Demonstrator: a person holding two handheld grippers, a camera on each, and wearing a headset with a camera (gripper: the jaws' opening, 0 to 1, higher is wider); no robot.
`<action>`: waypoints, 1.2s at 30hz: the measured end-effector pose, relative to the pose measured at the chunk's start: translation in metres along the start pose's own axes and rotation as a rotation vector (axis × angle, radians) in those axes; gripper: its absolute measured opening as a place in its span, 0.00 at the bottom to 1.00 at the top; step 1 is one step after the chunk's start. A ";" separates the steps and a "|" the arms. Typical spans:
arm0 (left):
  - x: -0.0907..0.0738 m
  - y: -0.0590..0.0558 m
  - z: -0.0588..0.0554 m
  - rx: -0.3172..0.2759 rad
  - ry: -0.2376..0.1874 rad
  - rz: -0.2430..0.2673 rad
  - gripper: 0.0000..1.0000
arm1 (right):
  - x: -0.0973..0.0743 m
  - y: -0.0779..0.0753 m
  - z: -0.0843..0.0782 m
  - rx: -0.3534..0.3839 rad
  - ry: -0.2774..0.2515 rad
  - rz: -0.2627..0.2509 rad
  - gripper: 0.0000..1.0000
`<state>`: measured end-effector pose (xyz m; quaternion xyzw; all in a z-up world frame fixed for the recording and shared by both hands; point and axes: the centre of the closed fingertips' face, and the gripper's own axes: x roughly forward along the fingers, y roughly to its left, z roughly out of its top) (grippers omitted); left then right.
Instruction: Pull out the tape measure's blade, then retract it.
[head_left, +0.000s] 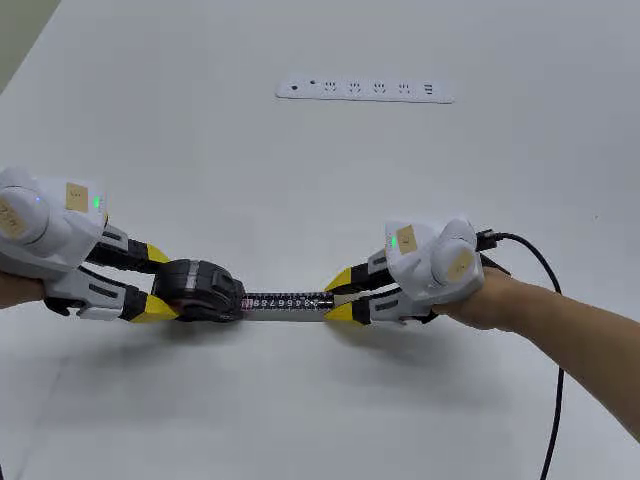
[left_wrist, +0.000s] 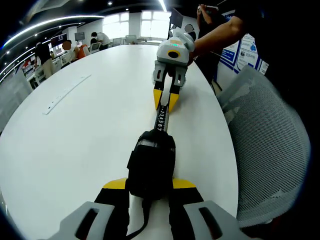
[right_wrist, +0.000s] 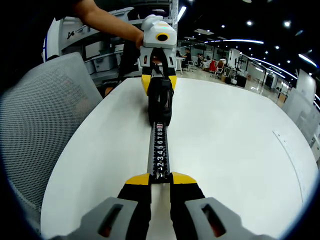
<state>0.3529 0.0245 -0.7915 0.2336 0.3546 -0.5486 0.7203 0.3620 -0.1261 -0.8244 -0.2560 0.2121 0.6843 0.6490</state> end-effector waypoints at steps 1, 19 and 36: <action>0.000 0.000 0.000 0.001 0.000 0.000 0.27 | -0.001 0.000 -0.001 0.000 0.002 -0.001 0.11; 0.001 0.000 0.000 0.000 0.002 -0.004 0.27 | -0.030 0.003 -0.024 0.014 0.027 -0.013 0.11; 0.001 0.001 -0.001 -0.003 0.004 -0.007 0.27 | -0.058 0.004 -0.046 0.035 0.060 -0.022 0.11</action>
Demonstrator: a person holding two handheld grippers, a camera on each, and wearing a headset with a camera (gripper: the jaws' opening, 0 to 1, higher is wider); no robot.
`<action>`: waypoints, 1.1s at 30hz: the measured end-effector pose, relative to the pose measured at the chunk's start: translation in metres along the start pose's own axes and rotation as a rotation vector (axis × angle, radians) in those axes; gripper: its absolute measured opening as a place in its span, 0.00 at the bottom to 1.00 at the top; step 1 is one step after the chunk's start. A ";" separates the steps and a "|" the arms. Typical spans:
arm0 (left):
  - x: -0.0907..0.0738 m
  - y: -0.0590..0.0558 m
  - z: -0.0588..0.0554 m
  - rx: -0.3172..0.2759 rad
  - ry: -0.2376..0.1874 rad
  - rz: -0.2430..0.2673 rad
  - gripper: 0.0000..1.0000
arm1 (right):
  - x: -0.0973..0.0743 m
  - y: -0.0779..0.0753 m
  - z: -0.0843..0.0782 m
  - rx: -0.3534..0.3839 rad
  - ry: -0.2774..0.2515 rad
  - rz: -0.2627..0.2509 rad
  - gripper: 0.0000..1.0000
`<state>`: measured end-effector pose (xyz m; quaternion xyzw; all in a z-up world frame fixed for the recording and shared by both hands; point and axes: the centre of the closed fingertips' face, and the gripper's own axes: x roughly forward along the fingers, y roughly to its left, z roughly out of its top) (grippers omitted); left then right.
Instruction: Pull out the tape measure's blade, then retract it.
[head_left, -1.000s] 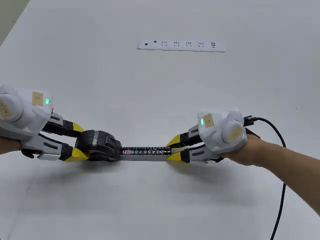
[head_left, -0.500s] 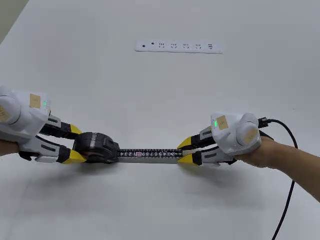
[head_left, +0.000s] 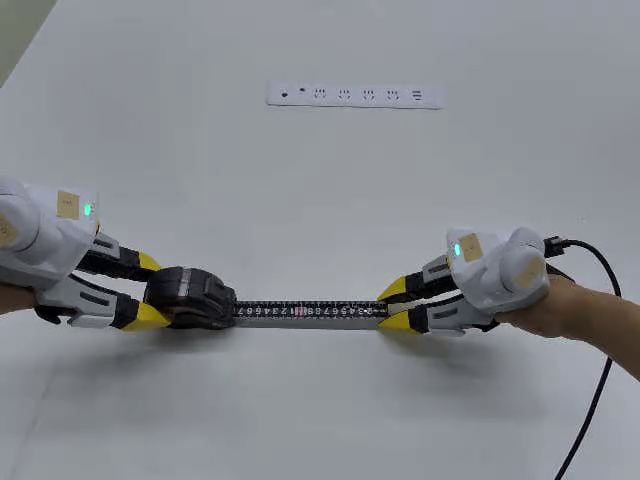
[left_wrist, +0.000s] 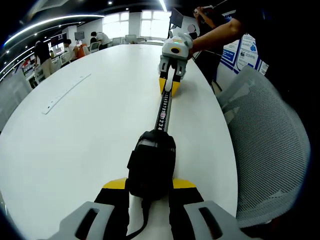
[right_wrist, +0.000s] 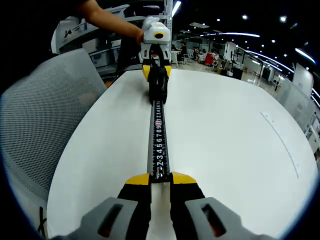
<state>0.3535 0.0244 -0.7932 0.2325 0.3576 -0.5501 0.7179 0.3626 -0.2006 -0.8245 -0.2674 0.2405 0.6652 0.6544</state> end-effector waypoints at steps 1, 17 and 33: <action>0.000 0.000 0.000 0.001 0.001 0.000 0.27 | -0.001 0.000 -0.001 0.000 0.001 -0.001 0.11; 0.000 -0.001 0.001 0.003 0.010 -0.003 0.27 | -0.025 -0.003 -0.022 0.006 0.045 -0.017 0.11; 0.001 -0.001 0.002 0.007 0.038 -0.003 0.28 | -0.032 -0.001 -0.030 0.003 0.085 -0.033 0.11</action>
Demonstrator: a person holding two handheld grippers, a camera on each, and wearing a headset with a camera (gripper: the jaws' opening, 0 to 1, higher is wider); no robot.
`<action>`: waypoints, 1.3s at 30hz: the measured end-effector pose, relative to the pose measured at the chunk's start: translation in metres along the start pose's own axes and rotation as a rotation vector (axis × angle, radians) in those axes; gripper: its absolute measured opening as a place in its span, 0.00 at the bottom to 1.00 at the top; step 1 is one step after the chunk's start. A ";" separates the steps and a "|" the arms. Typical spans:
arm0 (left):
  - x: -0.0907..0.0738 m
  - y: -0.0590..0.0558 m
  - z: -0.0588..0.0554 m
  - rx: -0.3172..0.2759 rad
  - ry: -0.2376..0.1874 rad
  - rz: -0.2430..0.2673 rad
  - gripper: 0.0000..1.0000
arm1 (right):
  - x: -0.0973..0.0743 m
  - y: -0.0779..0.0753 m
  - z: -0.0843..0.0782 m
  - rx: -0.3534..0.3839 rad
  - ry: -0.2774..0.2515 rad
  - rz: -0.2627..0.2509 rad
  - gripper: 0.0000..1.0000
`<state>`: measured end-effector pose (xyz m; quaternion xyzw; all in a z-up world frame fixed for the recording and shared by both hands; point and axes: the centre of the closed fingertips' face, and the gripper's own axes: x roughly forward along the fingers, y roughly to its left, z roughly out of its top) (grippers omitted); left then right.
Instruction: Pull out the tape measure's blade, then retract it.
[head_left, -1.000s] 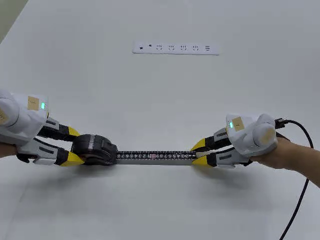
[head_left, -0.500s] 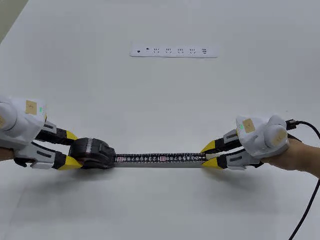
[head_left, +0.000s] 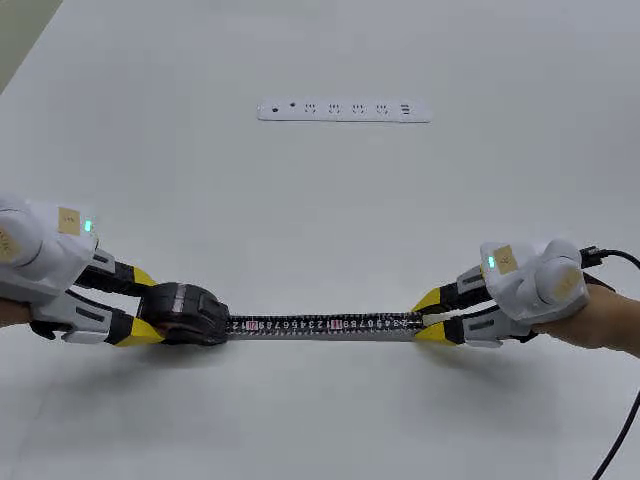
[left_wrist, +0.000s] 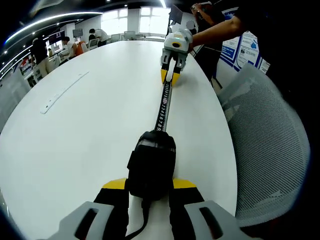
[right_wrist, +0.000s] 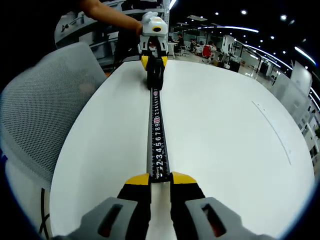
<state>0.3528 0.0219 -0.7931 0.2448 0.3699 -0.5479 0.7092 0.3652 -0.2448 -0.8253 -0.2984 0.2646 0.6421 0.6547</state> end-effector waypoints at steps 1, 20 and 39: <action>0.000 0.000 0.000 0.004 0.005 0.001 0.28 | 0.001 0.000 0.000 -0.003 0.005 0.001 0.12; 0.001 0.001 -0.001 -0.005 0.017 0.008 0.29 | 0.002 0.001 -0.001 -0.056 0.070 -0.001 0.14; -0.005 -0.002 -0.005 -0.043 -0.015 0.039 0.36 | -0.015 -0.002 -0.008 -0.008 0.076 -0.067 0.21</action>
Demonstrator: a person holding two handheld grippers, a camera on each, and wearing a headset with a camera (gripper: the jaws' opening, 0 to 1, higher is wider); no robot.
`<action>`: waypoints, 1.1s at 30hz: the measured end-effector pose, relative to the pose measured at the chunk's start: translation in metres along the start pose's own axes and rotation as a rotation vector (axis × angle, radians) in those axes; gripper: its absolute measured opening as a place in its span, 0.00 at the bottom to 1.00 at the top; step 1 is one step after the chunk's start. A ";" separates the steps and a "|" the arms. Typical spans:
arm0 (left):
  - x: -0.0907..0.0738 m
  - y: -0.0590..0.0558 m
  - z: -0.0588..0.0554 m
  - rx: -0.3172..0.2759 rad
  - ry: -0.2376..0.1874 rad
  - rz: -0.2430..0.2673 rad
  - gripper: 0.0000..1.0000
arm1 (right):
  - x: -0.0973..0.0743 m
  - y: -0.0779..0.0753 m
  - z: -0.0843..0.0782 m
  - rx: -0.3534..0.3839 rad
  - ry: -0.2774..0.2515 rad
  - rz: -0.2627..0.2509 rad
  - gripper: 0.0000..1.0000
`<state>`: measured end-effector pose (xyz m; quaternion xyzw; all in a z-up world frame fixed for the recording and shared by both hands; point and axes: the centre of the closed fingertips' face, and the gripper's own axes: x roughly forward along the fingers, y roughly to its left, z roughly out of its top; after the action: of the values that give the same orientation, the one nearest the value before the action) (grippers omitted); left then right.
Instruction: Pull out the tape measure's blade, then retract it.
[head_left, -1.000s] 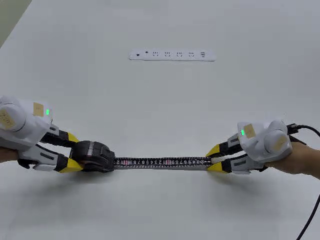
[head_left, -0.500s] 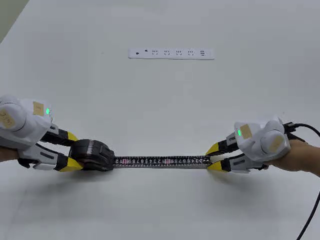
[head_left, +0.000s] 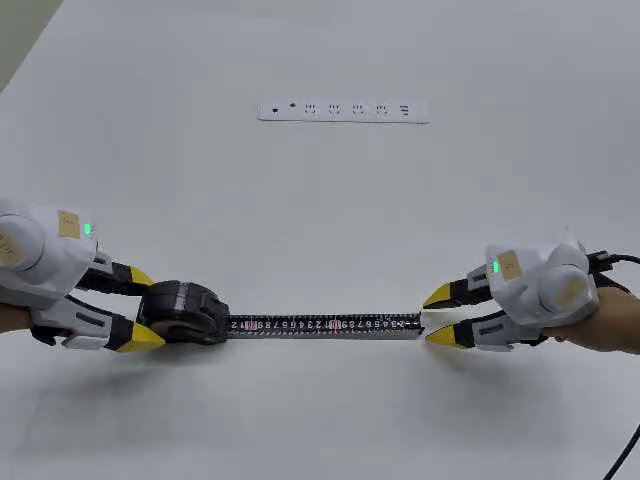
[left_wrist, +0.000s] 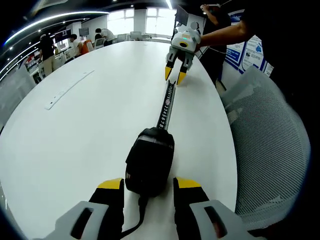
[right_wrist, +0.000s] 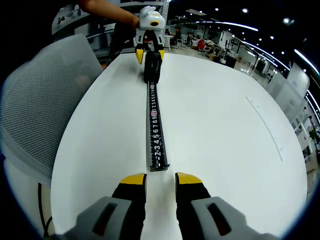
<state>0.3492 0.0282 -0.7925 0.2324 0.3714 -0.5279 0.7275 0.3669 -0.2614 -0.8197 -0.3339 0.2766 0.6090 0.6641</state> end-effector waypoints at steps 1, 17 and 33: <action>-0.001 -0.001 0.000 -0.003 -0.001 0.002 0.37 | 0.000 0.000 0.000 0.005 -0.001 -0.004 0.21; -0.022 -0.012 -0.011 -0.126 -0.093 0.084 0.46 | -0.020 0.009 -0.006 0.124 -0.023 -0.094 0.38; -0.028 -0.038 -0.012 -0.259 -0.214 0.180 0.63 | -0.029 0.034 0.002 0.285 -0.083 -0.181 0.54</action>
<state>0.3053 0.0412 -0.7758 0.1115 0.3346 -0.4303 0.8310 0.3303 -0.2772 -0.7997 -0.2344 0.3013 0.5145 0.7678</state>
